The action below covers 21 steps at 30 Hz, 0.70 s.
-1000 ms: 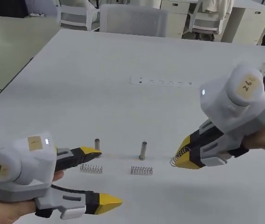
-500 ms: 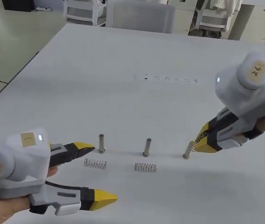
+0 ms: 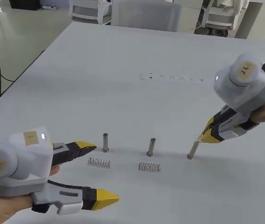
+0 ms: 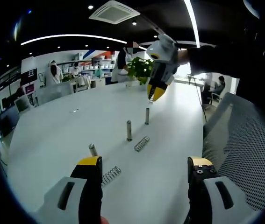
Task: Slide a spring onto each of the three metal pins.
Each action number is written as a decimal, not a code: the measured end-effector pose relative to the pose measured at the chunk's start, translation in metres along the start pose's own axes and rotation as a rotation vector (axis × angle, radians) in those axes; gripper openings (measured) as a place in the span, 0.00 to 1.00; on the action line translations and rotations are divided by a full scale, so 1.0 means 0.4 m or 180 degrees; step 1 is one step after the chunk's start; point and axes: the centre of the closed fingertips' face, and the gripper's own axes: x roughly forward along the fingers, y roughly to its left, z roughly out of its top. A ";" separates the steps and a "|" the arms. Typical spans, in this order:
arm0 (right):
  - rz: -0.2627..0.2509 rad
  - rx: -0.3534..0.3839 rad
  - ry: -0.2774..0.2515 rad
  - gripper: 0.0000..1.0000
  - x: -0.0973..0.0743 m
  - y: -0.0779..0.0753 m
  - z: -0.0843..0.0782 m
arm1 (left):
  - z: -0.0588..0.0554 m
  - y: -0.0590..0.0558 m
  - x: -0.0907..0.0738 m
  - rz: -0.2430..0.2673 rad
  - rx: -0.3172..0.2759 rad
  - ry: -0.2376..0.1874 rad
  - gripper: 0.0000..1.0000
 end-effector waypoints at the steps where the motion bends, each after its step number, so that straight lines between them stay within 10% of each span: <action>1: 0.0007 0.0003 0.0003 0.13 0.003 0.000 0.000 | -0.001 0.000 -0.001 0.0003 -0.0004 0.0000 0.73; 21: 0.0095 -0.0016 0.0117 0.13 0.047 -0.005 -0.012 | -0.017 0.005 -0.004 0.0013 -0.0108 0.0016 0.74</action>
